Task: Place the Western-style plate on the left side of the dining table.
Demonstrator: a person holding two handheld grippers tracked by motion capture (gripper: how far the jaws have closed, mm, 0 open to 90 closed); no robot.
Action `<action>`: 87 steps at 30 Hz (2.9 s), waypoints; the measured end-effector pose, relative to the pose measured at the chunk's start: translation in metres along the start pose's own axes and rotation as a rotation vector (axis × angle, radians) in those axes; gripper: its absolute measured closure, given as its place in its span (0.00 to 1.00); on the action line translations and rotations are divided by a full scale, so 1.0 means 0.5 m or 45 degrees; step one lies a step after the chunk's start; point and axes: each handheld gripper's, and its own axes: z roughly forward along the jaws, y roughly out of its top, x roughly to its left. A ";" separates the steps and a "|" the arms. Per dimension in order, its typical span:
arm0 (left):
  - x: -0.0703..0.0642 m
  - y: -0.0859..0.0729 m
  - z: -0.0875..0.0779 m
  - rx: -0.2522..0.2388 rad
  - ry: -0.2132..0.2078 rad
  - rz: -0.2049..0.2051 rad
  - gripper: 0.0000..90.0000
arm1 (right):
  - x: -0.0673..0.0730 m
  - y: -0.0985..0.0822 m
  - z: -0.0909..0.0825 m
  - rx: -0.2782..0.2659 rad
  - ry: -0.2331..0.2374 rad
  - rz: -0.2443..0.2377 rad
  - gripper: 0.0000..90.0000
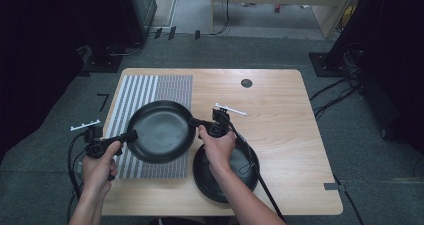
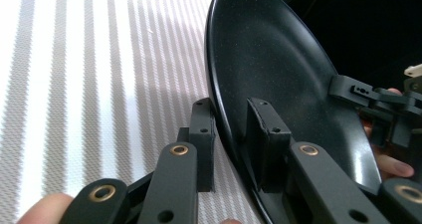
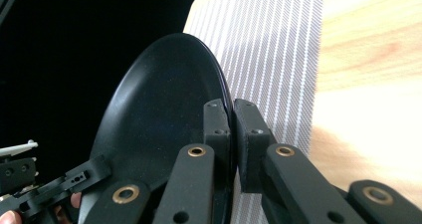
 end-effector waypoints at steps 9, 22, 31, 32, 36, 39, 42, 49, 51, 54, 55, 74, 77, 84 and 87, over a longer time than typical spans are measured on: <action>0.062 0.053 0.028 0.025 0.029 -0.050 0.83 | -0.002 0.027 0.086 0.020 -0.017 0.048 0.95; 0.139 0.084 0.080 0.043 0.086 -0.132 0.84 | -0.030 0.041 0.187 0.015 -0.069 0.086 0.95; 0.185 0.091 0.111 0.077 0.101 -0.185 0.84 | -0.037 0.046 0.231 0.021 -0.111 0.059 0.95; 0.186 0.091 0.114 0.074 0.105 -0.189 0.84 | -0.041 0.047 0.236 0.026 -0.120 0.068 0.95; 0.193 0.090 0.125 0.071 0.122 -0.205 0.84 | -0.050 0.047 0.249 0.034 -0.136 0.085 0.95; 0.198 0.090 0.131 0.070 0.128 -0.210 0.84 | -0.054 0.047 0.254 0.032 -0.143 0.074 0.95; 0.202 0.090 0.136 0.068 0.141 -0.214 0.83 | -0.055 0.047 0.259 0.031 -0.150 0.076 0.95; 0.207 0.089 0.139 0.062 0.155 -0.221 0.83 | -0.056 0.043 0.267 0.038 -0.152 0.081 0.94; 0.208 0.089 0.142 0.073 0.157 -0.223 0.83 | -0.058 0.043 0.267 0.040 -0.160 0.078 0.94; 0.212 0.088 0.145 0.083 0.164 -0.226 0.83 | -0.059 0.041 0.269 0.044 -0.171 0.082 0.94; 0.213 0.088 0.146 0.079 0.167 -0.228 0.83 | -0.059 0.040 0.270 0.043 -0.172 0.081 0.94; 0.191 0.083 0.148 0.076 0.192 -0.126 0.58 | -0.040 0.052 0.252 -0.016 -0.196 -0.020 0.78; 0.177 0.088 0.140 0.043 0.296 -0.042 0.47 | -0.025 0.063 0.231 -0.053 -0.196 -0.067 0.69; 0.149 0.097 0.108 0.006 0.390 0.041 0.25 | -0.018 0.082 0.176 -0.113 -0.158 -0.226 0.55; 0.132 0.092 0.101 -0.001 0.402 0.088 0.18 | -0.015 0.085 0.150 -0.122 -0.141 -0.268 0.50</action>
